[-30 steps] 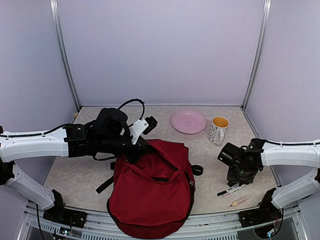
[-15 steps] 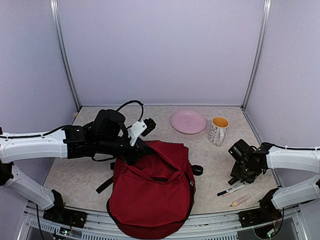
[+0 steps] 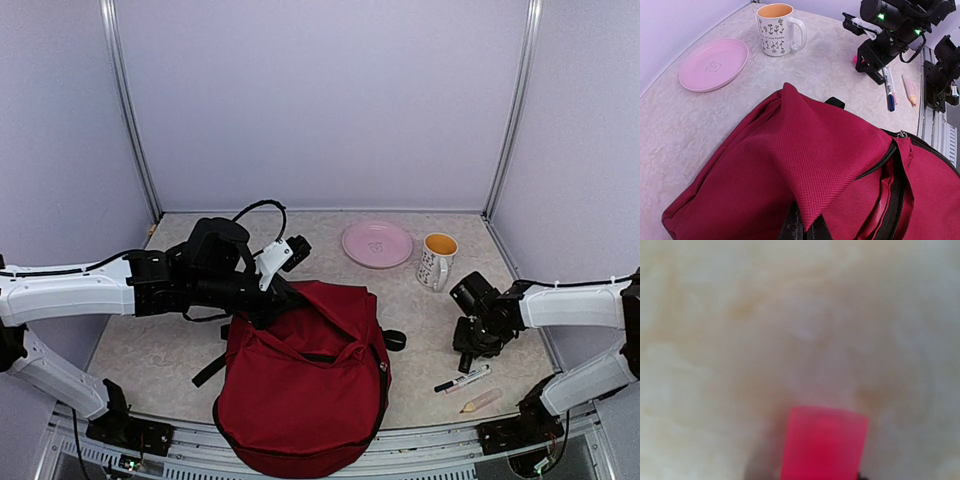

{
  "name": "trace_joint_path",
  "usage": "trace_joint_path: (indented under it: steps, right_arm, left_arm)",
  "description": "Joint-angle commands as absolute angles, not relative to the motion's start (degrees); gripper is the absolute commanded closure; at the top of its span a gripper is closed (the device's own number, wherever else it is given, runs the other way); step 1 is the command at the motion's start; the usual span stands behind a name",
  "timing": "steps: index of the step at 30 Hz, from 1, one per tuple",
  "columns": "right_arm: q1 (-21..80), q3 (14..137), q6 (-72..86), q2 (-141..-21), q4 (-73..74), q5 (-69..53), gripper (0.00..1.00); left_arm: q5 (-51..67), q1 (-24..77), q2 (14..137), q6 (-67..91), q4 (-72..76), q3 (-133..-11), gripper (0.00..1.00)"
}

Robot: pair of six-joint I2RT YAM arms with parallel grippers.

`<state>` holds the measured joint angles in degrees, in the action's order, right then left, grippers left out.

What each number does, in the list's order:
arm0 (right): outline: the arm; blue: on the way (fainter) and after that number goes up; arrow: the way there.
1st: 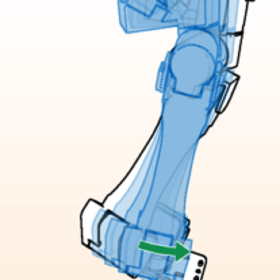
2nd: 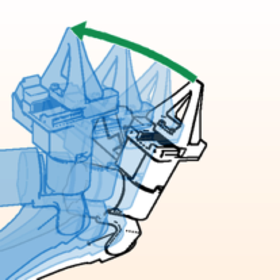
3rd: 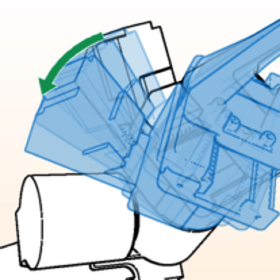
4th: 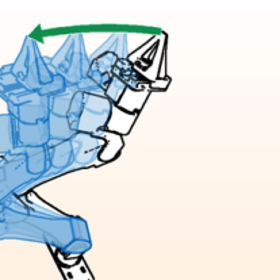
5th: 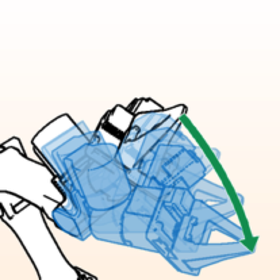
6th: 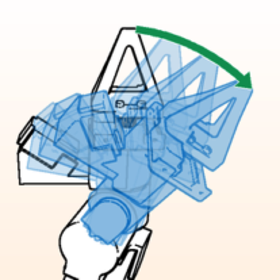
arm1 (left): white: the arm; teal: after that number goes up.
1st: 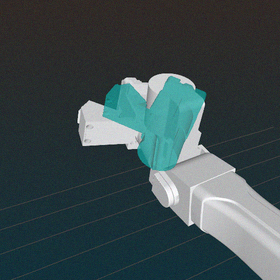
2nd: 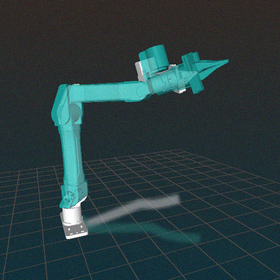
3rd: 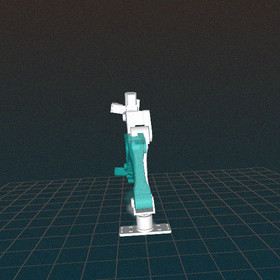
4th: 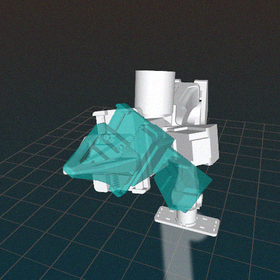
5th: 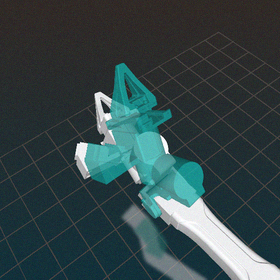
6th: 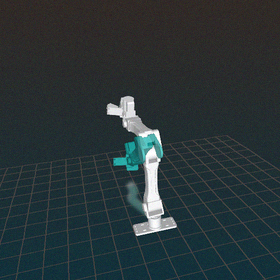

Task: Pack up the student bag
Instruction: Pick up the pen from the student bag.

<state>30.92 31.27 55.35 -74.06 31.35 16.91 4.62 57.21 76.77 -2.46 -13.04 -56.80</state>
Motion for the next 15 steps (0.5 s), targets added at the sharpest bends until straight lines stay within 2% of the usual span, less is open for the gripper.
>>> trace_joint_path:
  steps: [1,7,15]
  right_arm:
    - [30.41,32.58,47.04,-78.66,26.36,7.40,0.54]
    - [31.18,37.15,42.37,-85.27,26.57,4.30,0.72]
    - [33.03,41.01,38.08,-80.03,26.22,0.79,0.80]
  left_arm:
    - [6.46,56.77,75.17,-2.85,-9.84,-57.13,1.00]
    - [6.33,56.53,75.15,-2.90,-9.93,-57.13,1.00]
    - [6.15,56.26,75.15,-3.11,-10.09,-57.21,1.00]
